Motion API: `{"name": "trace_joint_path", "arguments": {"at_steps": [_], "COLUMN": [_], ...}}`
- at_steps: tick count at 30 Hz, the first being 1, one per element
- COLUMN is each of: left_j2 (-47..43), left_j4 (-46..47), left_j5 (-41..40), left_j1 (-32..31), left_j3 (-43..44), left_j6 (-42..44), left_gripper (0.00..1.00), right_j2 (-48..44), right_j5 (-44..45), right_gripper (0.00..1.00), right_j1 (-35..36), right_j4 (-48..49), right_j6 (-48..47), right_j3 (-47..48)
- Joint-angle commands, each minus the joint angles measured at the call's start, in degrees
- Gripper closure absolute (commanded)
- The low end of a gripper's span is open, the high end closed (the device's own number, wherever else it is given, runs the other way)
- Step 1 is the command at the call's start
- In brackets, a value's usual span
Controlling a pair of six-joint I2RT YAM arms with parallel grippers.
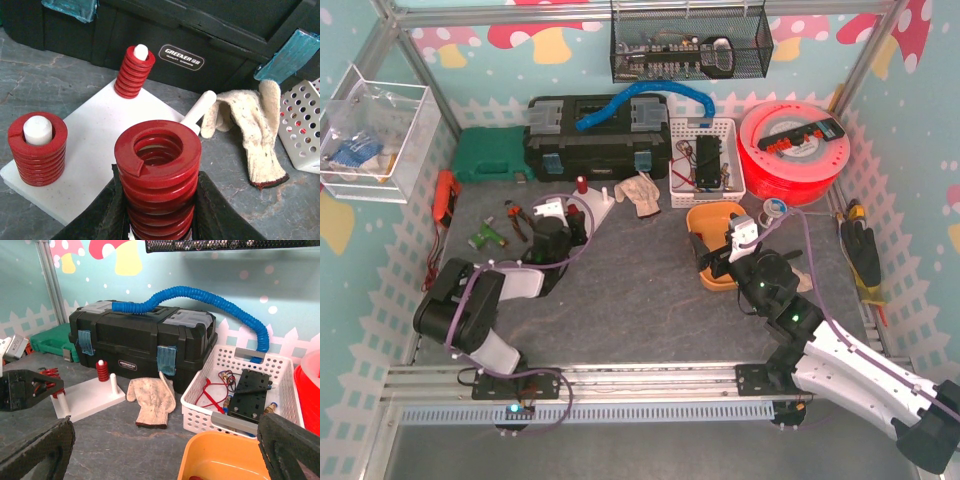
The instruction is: Install the large spring
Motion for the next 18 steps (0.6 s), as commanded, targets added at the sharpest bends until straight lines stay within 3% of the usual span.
{"name": "trace_joint_path", "arguments": {"at_steps": [1, 18], "left_j2": [1.4, 4.3], "left_j4": [2.8, 5.5], "left_j5": [0.1, -1.6], "left_j1": [0.2, -2.1], "left_j3": [-0.8, -1.4], "left_j6": [0.5, 1.7], "left_gripper": [0.99, 0.97], "right_j2": [-0.6, -0.3], "right_j5": [0.2, 0.1], "right_gripper": [0.01, 0.01], "right_j1": [-0.4, -0.5], "right_j4": [1.4, 1.4], "right_j6": [-0.1, -0.2], "right_j3": [-0.5, -0.5]}}
